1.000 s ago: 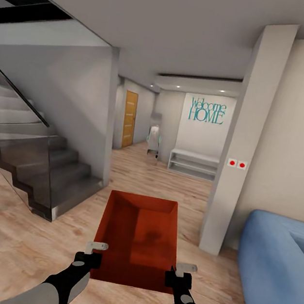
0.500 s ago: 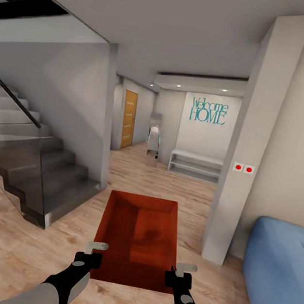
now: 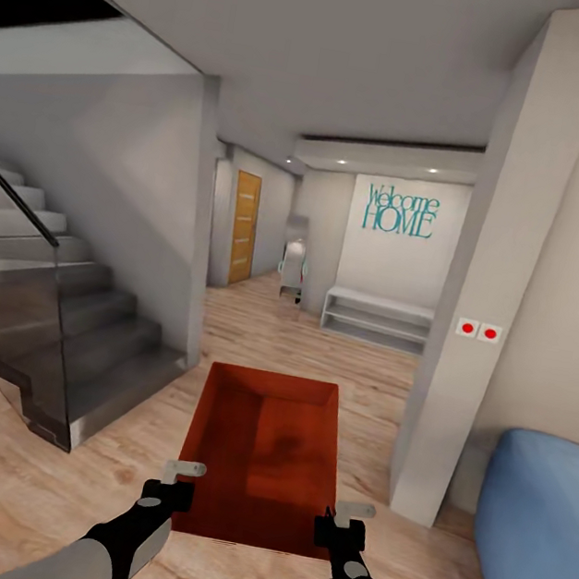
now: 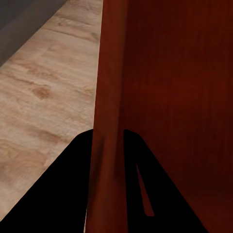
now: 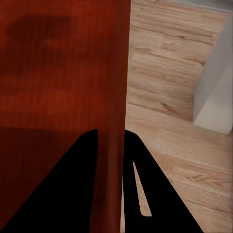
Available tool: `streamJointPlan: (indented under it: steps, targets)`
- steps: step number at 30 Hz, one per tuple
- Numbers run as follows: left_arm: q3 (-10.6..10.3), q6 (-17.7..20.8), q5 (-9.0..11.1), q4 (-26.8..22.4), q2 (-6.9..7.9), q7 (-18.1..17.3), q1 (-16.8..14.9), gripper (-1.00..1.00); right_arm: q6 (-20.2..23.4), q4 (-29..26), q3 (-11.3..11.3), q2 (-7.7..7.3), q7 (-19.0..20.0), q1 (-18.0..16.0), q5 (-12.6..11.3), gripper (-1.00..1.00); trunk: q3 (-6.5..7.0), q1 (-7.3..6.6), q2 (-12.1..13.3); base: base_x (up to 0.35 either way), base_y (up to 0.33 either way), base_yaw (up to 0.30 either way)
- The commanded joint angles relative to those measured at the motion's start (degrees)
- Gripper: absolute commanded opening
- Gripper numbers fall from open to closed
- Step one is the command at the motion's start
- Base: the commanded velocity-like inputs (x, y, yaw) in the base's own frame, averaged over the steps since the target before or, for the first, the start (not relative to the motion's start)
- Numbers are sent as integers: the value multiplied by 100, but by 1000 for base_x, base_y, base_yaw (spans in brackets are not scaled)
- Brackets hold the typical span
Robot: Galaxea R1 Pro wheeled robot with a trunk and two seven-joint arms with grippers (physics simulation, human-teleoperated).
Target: Move the two storage containers from the living room to the garage. In the garage, place one container on the floor and stack the other container on top of it (either order is fine).
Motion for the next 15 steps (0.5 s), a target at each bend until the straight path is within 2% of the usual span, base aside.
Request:
streamJointPlan:
  steps: [1,15]
  targets:
    - [110,-16,-32,14,0,339,-2,-100,-125,-16,-291,4,-3,-10,47,-100,-9,4,-7,322,0,0]
    - [110,-20,-32,13,0,340,-2,-100,-125,-16,-291,5,-3,-9,46,-100,-9,4,-7,322,0,0]
